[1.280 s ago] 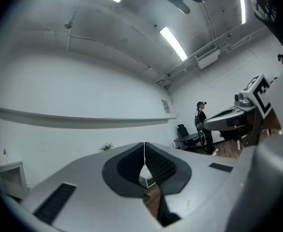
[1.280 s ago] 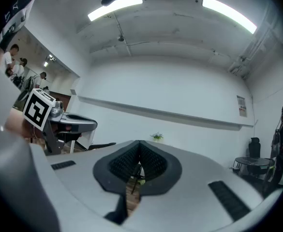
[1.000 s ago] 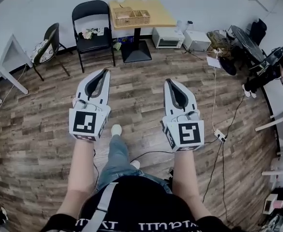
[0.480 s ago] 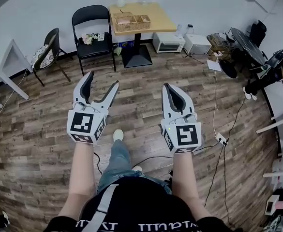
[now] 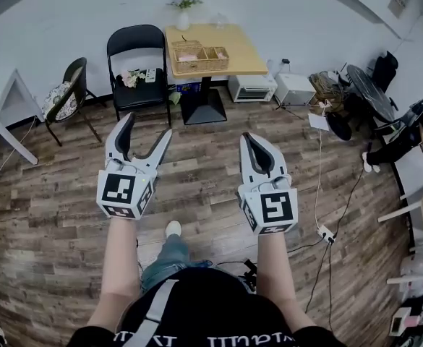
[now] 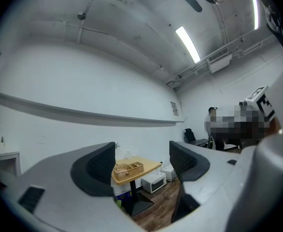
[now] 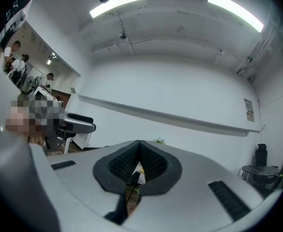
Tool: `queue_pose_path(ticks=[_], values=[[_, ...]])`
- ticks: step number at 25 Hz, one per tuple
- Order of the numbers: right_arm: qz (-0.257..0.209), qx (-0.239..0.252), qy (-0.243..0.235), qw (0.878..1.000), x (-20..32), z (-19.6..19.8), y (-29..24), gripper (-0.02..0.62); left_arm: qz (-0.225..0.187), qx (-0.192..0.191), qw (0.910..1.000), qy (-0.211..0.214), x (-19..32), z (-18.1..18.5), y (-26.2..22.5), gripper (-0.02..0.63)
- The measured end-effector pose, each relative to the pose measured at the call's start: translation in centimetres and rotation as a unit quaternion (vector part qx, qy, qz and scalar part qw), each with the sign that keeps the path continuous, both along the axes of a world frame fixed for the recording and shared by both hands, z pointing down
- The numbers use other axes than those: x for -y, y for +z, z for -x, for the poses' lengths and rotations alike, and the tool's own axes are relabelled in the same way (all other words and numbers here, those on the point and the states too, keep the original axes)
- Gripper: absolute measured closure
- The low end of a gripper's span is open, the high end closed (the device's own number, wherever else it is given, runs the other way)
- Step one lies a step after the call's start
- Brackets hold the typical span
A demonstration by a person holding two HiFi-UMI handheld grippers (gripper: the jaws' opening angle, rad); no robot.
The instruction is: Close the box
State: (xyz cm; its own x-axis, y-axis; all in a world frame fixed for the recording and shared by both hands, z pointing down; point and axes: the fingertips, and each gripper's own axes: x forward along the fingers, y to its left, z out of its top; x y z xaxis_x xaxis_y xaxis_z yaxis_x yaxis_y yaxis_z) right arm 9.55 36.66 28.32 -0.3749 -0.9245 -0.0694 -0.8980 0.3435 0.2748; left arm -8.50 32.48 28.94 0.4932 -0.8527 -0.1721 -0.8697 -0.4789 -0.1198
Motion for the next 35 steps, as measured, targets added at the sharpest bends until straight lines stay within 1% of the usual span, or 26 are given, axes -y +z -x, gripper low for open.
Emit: queue_pose_path(ticks=[6, 9, 12, 14, 17, 23, 29, 35], values=[[0.005, -0.019, -0.007, 1.000, 7.7, 1.7, 0.1, 0.580, 0.006, -0.006, 1.0000, -0.004, 8.0, 1.9, 0.1, 0.270], [0.011, -0.010, -0.001, 1.000, 11.5, 2.1, 0.4, 0.580, 0.011, -0.006, 0.9999, -0.004, 11.7, 2.6, 0.3, 0.270], [0.018, 0.004, 0.002, 1.000, 14.9, 3.1, 0.7, 0.580, 0.009, 0.002, 0.9999, -0.010, 15.1, 4.0, 0.4, 0.270], [0.021, 0.003, 0.001, 1.000, 16.7, 4.2, 1.0, 0.580, 0.008, 0.008, 0.9999, -0.012, 17.1, 5.0, 0.3, 0.270], [0.021, -0.004, 0.006, 1.000, 19.0, 5.1, 1.3, 0.580, 0.011, -0.001, 0.9999, -0.011, 20.1, 5.8, 0.3, 0.270], [0.035, -0.004, 0.008, 0.999, 22.4, 5.3, 2.1, 0.580, 0.020, -0.015, 0.9996, -0.012, 23.5, 6.2, 1.4, 0.270], [0.032, -0.003, 0.004, 0.999, 26.0, 5.4, 2.0, 0.580, 0.028, -0.017, 0.9993, -0.018, 26.7, 6.4, 1.9, 0.270], [0.039, 0.010, -0.005, 0.999, 31.2, 5.1, 3.2, 0.580, 0.032, -0.012, 0.9990, -0.028, 31.0, 6.3, 2.5, 0.270]])
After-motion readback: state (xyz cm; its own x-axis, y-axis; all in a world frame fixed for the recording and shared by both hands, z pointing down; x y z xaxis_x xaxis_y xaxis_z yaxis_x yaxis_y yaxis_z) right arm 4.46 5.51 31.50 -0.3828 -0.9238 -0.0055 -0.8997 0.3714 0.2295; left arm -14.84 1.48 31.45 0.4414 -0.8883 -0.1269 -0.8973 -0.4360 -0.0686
